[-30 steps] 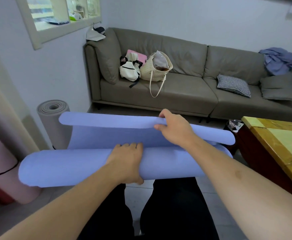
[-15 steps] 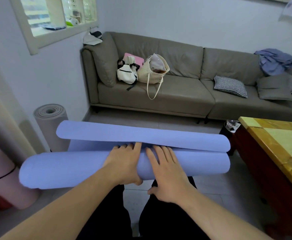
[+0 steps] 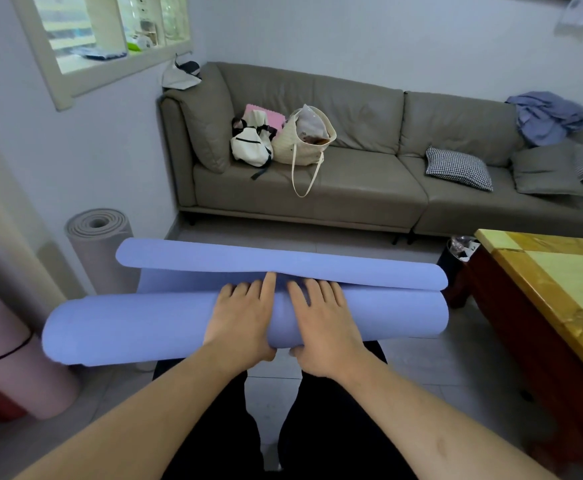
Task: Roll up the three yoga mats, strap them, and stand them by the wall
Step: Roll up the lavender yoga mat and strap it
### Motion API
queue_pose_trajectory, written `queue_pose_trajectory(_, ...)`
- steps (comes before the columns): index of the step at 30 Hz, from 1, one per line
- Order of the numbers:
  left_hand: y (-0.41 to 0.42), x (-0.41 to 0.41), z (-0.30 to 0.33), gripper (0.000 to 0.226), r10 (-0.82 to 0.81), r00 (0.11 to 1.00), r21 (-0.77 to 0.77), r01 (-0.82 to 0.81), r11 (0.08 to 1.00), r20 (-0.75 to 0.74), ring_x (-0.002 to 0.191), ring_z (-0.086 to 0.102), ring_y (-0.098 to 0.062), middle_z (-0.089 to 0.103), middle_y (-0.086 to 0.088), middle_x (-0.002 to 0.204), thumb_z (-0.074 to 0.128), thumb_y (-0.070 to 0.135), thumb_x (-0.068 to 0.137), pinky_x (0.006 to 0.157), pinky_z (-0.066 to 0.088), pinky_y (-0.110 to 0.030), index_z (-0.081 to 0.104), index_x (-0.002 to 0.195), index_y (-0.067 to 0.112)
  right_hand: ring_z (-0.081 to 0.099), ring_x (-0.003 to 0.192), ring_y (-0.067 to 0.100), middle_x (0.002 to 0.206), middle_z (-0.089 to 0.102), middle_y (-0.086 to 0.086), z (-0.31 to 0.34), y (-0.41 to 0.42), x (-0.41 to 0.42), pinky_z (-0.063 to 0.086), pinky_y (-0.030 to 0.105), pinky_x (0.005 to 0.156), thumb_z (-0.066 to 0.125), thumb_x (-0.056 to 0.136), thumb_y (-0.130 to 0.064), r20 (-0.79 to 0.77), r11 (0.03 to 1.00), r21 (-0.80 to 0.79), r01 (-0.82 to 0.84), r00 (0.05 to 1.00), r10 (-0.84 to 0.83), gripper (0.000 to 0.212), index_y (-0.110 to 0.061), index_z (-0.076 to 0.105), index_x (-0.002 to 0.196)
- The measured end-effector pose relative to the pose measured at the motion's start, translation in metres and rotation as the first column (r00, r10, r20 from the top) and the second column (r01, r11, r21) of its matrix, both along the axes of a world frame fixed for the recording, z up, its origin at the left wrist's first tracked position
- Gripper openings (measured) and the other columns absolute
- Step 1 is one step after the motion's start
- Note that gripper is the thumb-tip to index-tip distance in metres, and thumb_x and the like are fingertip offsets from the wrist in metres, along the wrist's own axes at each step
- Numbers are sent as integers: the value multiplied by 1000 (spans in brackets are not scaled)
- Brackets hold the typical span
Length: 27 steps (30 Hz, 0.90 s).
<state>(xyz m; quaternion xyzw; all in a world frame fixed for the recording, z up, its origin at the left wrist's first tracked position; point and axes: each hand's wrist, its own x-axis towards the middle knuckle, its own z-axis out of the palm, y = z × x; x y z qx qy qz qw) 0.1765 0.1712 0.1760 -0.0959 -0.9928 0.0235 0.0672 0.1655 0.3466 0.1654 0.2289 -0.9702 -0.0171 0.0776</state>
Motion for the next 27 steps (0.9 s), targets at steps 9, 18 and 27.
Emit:
queue_pose_trajectory(9,-13,-8,9,145,-82,993,44,79,996,88,108,62,-23,66,1,119,80,65,57,98,44,-37,-4,162,9,51,106,28,120,54,1,12,2,0,39,41,99,85,58,-54,2,998,51,-41,999,41,90,-23,42,131)
queue_pose_trajectory(18,-5,4,-4,139,-35,999,-65,34,997,-10,122,52,-25,54,-3,136,78,61,67,109,35,-39,-4,162,2,52,109,24,123,57,-1,34,-8,-11,39,36,94,87,59,-61,209,1000,16,-14,978,11,86,-27,46,126)
queue_pose_trajectory(27,-6,-7,-1,142,-32,999,29,31,999,40,126,53,-22,57,-1,137,80,61,63,113,34,-36,-4,162,2,50,119,34,132,51,9,0,0,-3,38,47,113,91,61,-52,-44,994,104,-34,998,39,110,-16,36,150)
